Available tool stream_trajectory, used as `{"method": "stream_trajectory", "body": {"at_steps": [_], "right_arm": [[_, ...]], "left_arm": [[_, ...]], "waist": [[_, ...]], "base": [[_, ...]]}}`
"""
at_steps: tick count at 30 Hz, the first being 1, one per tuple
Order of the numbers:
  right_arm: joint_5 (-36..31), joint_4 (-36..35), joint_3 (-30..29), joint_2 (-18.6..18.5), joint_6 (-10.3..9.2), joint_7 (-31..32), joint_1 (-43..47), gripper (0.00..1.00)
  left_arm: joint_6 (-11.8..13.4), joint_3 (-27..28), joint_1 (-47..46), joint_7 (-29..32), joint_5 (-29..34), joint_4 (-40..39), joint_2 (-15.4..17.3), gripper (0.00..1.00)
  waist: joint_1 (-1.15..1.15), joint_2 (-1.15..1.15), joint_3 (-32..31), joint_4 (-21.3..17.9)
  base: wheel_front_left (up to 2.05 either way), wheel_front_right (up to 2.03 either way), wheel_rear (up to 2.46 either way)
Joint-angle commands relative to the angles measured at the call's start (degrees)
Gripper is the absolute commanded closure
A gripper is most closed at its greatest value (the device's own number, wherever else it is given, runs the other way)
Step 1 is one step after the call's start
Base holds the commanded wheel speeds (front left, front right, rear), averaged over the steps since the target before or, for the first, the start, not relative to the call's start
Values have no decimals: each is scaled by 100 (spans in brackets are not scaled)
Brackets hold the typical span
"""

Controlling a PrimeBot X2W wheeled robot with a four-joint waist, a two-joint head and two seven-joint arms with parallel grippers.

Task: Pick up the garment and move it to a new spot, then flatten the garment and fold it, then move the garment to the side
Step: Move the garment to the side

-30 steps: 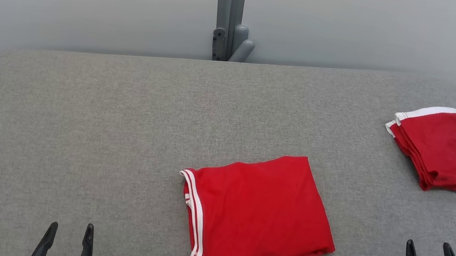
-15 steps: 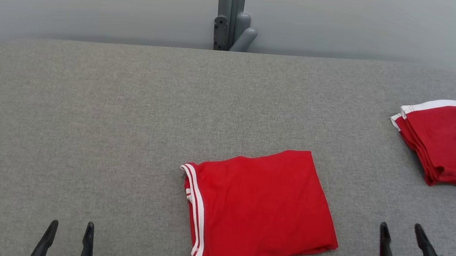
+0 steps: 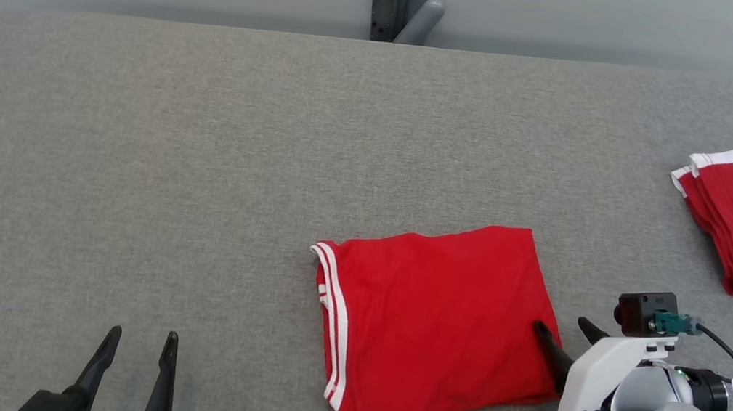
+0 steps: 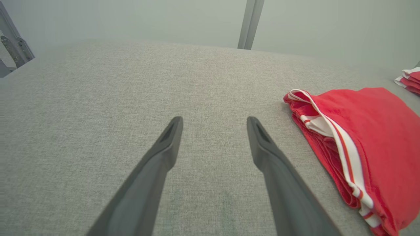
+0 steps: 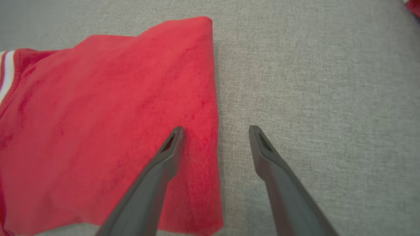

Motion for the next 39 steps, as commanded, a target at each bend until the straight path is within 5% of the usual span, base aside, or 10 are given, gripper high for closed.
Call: {"method": "stream_trajectory", "body": {"at_steps": [1, 7, 8, 9, 19, 28, 39], "right_arm": [[123, 116, -7, 24, -3, -48, -94, 0], [672, 721, 227, 120, -3, -135, -312, 0], [831, 761, 274, 123, -3, -123, -331, 67], [960, 783, 339, 103, -3, -110, -355, 100], [1818, 439, 812, -462, -3, 24, -1390, 100], [1672, 340, 547, -1199, -3, 444, -2938, 100], [1534, 127, -136, -1667, -3, 901, -3411, 100]], "left_arm": [[26, -4, -64, -14, -33, -7, 15, 0], [27, 14, -71, -14, -108, 28, 15, 0], [27, 22, -69, -14, -112, 23, 15, 0], [32, 28, -68, -14, -125, 18, 15, 0], [-43, 72, -450, -14, -359, -76, 15, 0], [-159, 18, -1078, -14, -275, -213, 15, 0], [-220, 238, -1213, -14, -106, -344, 15, 0]], "waist": [[0, -1, 12, 158], [0, -1, -8, 298], [0, -1, -4, 302], [0, -1, 7, 300], [0, -1, 642, -41], [0, -1, 1521, -241], [0, -1, 2050, -518]], "base": [[0, 0, 0], [0, 0, 0], [0, 0, 0], [0, 0, 0], [0, 0, 0], [0, 0, 0], [0, 0, 0]]}}
